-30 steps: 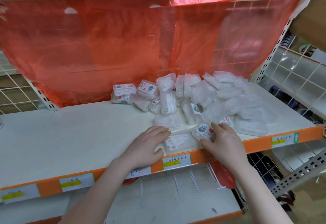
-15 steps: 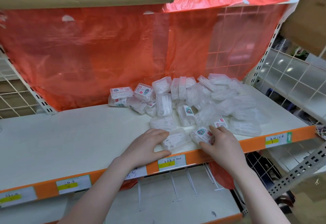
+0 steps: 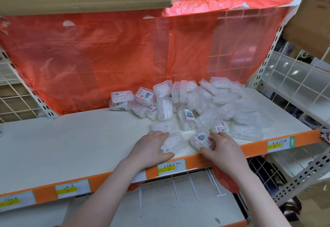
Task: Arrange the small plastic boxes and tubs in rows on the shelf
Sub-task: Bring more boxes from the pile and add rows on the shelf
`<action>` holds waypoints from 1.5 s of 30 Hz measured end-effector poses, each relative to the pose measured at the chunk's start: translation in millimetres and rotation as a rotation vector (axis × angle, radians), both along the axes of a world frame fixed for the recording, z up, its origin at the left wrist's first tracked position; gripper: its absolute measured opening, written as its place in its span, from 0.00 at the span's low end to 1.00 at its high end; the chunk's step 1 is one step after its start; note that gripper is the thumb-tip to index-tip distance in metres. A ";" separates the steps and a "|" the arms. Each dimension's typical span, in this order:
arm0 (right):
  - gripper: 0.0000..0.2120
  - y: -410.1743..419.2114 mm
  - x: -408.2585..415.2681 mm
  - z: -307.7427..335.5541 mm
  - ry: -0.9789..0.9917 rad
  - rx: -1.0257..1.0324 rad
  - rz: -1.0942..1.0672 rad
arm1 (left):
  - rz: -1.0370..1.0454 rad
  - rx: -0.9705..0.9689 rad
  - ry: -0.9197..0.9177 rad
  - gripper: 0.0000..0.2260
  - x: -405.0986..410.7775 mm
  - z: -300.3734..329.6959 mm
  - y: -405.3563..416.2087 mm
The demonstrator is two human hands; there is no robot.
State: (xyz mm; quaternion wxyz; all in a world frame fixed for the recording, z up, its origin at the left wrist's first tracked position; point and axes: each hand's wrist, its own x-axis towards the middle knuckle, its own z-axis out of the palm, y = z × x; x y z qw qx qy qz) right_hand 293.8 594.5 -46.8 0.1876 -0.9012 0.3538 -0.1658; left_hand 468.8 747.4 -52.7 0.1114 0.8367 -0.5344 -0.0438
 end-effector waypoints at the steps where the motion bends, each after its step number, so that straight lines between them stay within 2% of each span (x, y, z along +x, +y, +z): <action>1: 0.22 -1.0 -0.8 0.2 0.004 -0.001 0.005 | 0.016 0.010 -0.009 0.32 -2.5 0.6 -4.0; 7: 0.24 -8.2 -5.8 2.6 0.039 0.006 0.046 | 0.078 0.042 -0.024 0.28 -14.0 6.8 -22.9; 11: 0.17 -12.3 -9.5 3.9 0.068 -0.022 0.071 | 0.101 0.044 -0.010 0.27 -20.1 9.1 -27.7; 15: 0.16 -17.0 -11.2 2.9 0.088 -0.063 0.115 | 0.153 0.021 -0.011 0.27 -23.4 12.5 -22.7; 22: 0.16 -10.3 -4.9 2.6 0.069 -0.103 0.232 | 0.281 -0.008 -0.010 0.30 -28.0 18.2 9.0; 27: 0.21 11.2 8.6 9.9 0.077 -0.122 0.313 | 0.336 -0.016 -0.003 0.31 -25.6 29.8 44.7; 29: 0.23 24.1 16.6 14.3 0.074 -0.138 0.345 | 0.356 -0.026 -0.004 0.32 -23.8 33.9 63.0; 35: 0.20 91.8 54.9 30.1 0.057 -0.201 0.473 | 0.456 -0.055 0.002 0.32 -15.0 42.9 146.4; 41: 0.22 205.4 100.2 32.3 0.018 -0.242 0.598 | 0.581 -0.086 0.008 0.31 -0.8 45.0 274.4; 45: 0.20 292.8 127.7 32.5 -0.031 -0.251 0.664 | 0.650 -0.096 -0.010 0.29 7.3 45.5 369.8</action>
